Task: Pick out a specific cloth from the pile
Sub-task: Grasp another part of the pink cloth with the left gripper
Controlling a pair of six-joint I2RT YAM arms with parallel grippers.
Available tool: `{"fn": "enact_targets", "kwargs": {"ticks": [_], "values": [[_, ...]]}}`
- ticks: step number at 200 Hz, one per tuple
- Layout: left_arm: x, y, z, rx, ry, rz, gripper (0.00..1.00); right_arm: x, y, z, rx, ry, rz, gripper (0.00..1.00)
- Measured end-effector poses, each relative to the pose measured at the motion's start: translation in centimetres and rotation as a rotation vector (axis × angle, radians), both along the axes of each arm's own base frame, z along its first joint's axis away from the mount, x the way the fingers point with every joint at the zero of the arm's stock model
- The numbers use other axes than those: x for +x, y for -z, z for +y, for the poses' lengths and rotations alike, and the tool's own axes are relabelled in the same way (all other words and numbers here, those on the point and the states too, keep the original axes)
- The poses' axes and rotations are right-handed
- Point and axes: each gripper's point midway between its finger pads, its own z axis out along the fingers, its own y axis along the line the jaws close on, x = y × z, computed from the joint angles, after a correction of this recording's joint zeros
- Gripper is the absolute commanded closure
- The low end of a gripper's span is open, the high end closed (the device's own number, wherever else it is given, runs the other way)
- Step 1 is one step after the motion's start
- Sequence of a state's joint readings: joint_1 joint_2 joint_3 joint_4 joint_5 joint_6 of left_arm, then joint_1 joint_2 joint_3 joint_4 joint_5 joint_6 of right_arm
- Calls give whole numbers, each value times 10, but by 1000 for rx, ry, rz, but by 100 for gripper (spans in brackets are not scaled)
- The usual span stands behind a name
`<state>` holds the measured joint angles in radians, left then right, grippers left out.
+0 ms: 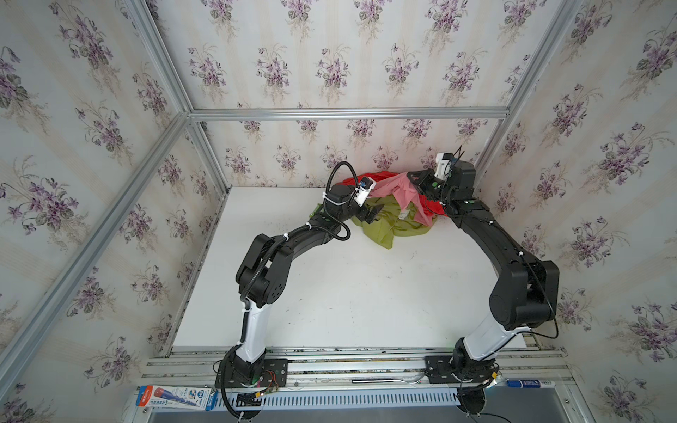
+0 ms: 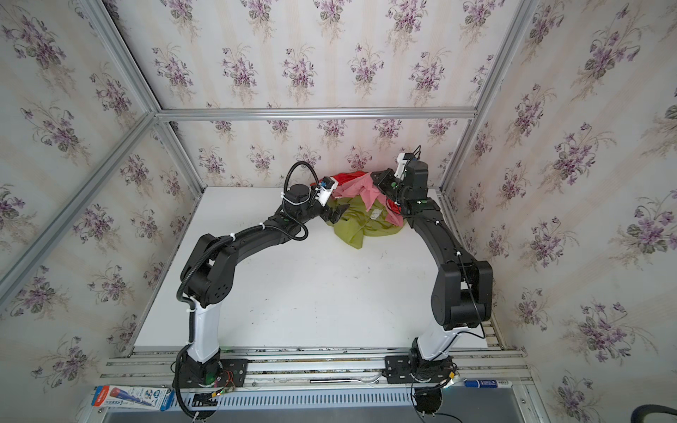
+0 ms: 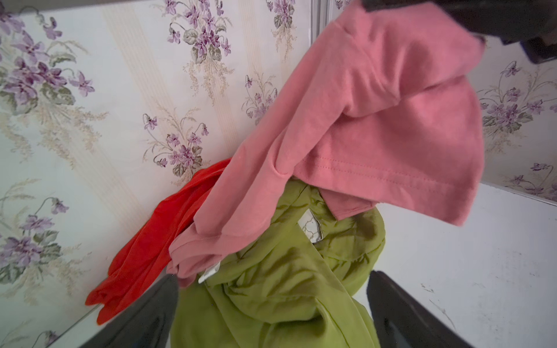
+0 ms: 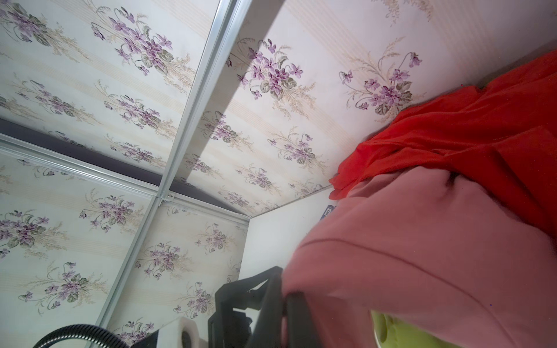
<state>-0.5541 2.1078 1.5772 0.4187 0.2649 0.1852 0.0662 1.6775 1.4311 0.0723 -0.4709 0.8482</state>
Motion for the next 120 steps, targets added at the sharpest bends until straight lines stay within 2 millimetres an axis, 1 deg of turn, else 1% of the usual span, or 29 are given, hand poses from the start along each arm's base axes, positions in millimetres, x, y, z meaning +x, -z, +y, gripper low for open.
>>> {"fn": "enact_targets", "kwargs": {"ticks": [20,57,72,85,109,120], "values": [[10,6,-8,5,14,-12,1,-2,-3,0,0,0,-7,100],[27,0,-21,-19,36,-59,4,-6,-11,0,-2,-1,-23,100],[32,1,-25,-23,41,-62,9,-9,-16,-1,-1,-1,-32,100],[35,-2,-28,-30,47,-73,16,-10,-19,-1,-1,-1,-39,100],[41,-9,-35,-45,63,-93,27,-11,-18,0,0,-3,-37,100],[43,-8,-37,-46,70,-91,33,-11,-18,0,0,-3,-38,100]]}}
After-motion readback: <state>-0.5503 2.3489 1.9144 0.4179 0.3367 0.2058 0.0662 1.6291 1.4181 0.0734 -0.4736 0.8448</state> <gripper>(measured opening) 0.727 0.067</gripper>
